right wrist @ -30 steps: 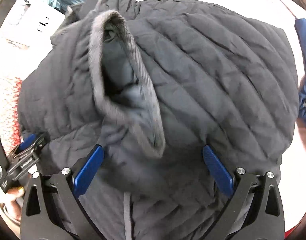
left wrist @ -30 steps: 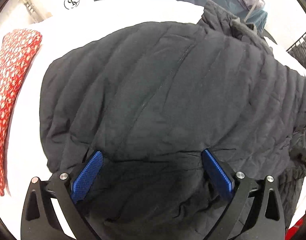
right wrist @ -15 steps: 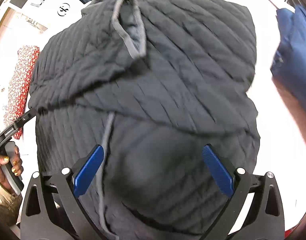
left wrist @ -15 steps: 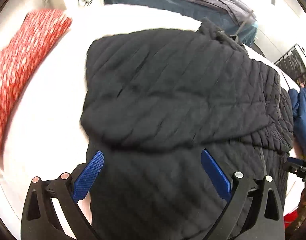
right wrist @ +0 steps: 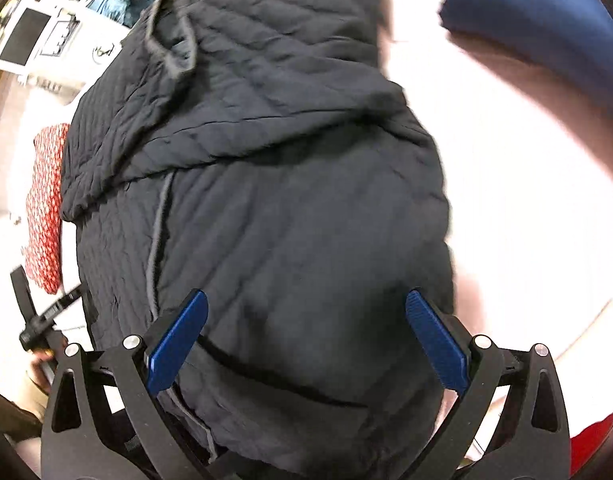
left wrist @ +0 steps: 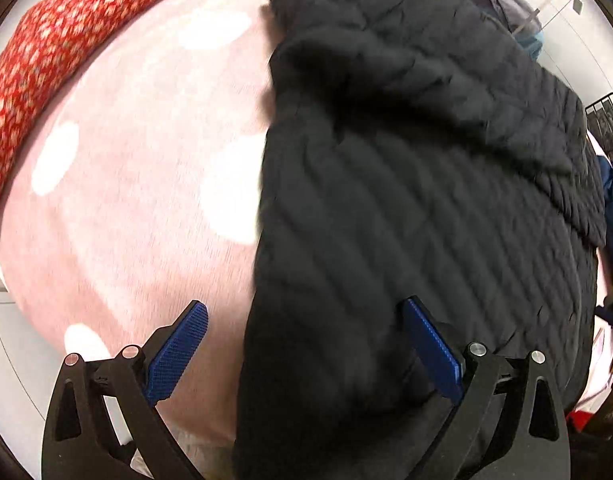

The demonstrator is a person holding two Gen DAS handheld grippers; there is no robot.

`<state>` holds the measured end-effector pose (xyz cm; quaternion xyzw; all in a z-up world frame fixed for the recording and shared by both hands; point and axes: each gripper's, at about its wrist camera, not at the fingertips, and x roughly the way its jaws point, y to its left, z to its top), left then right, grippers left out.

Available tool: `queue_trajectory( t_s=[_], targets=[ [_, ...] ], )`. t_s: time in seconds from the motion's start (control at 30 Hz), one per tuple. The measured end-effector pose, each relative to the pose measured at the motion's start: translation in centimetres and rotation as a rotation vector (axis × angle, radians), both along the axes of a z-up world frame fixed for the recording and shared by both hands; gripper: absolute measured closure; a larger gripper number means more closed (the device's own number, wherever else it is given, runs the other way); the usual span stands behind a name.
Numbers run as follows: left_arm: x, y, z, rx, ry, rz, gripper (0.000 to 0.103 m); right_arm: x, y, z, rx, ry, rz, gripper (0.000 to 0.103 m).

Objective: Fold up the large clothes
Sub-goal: 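Grasp the jacket hem with the left tool while the right tool grasps it too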

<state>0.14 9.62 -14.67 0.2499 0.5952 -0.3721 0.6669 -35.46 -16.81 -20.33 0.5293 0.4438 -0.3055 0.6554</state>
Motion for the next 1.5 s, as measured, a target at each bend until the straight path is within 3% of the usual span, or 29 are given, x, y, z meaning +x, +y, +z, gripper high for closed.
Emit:
queue_trajectory(
  t_s=[0.17,0.4,0.57,0.7,0.83,1.07,1.2,1.33,1.5],
  targets=[
    [-0.3,3.1,-0.7,0.001,0.036,-0.006,0.008,-2.1,-0.3,-0.4,0.028,-0.021,-0.042,0.005],
    [0.0,6.3,-2.2,-0.03,0.148,-0.039,0.01,-5.0,-1.4,0.3,-0.026,-0.002,-0.081,0.005],
    [-0.1,8.9,-3.1,-0.059,0.21,-0.046,0.011,-7.2,-1.5,-2.9,0.127,-0.06,-0.123,0.008],
    [0.3,11.6,-2.9,-0.09,0.26,-0.032,0.014,-6.8,1.0,-4.0,0.195,-0.103,-0.038,0.011],
    [1.3,14.0,-1.7,-0.115,0.326,-0.022,0.028,-6.2,3.7,-4.4,0.25,-0.117,0.063,0.016],
    [2.2,17.4,-0.5,-0.195,0.414,0.096,0.032,-7.1,7.4,-5.0,0.322,-0.12,0.116,0.021],
    [3.1,19.0,-0.7,-0.104,0.314,0.088,0.031,-5.9,7.9,-5.4,0.34,-0.114,0.107,0.021],
    [5.0,21.6,-1.4,-0.133,0.394,0.153,0.027,-5.3,7.4,-5.5,0.347,-0.103,0.109,0.021],
    [3.4,20.0,-3.1,-0.087,0.416,0.051,0.021,-4.9,7.6,-5.8,0.36,-0.083,0.127,0.021]
  ],
)
